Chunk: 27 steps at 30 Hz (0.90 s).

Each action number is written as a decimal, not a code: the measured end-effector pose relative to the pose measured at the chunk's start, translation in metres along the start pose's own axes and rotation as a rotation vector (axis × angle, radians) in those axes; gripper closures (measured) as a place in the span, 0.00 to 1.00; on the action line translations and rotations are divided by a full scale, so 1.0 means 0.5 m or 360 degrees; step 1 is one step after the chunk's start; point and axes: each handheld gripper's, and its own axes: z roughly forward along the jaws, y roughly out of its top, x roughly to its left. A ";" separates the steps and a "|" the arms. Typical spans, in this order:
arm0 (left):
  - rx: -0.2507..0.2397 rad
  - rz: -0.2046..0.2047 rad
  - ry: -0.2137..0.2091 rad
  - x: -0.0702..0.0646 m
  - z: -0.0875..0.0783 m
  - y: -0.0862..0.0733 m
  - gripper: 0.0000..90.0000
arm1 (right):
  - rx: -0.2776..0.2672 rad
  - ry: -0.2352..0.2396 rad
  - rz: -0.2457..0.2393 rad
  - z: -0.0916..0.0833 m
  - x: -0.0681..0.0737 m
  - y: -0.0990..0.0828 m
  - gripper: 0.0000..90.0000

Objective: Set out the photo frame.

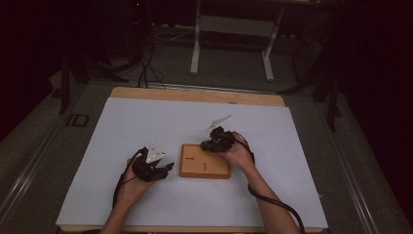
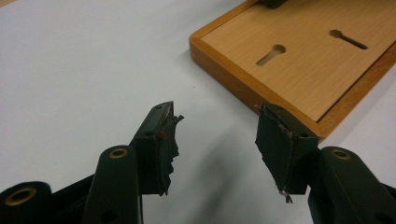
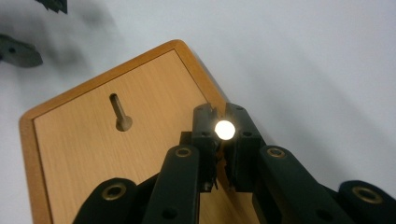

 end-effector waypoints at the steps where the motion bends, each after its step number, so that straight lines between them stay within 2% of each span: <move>1: 0.0001 0.0003 -0.0005 -0.001 0.000 0.000 0.52 | 0.0000 0.0000 0.0000 0.000 0.000 0.000 0.93; 11: -0.0010 0.0035 -0.0086 -0.012 -0.001 0.002 0.52 | 0.0024 0.0089 0.0013 0.000 -0.013 0.004 0.93; 15: -0.0028 0.0068 -0.0145 -0.019 -0.002 0.003 0.51 | 0.0041 0.0143 0.0032 0.000 -0.024 0.007 0.93; 22: -0.0016 0.0167 -0.0177 -0.033 0.003 0.005 0.46 | 0.0078 0.0220 0.0070 0.002 -0.040 0.015 0.93; 27: -0.0011 0.0244 -0.0171 -0.047 0.008 0.006 0.43 | 0.0080 0.0260 0.0116 0.004 -0.049 0.017 0.93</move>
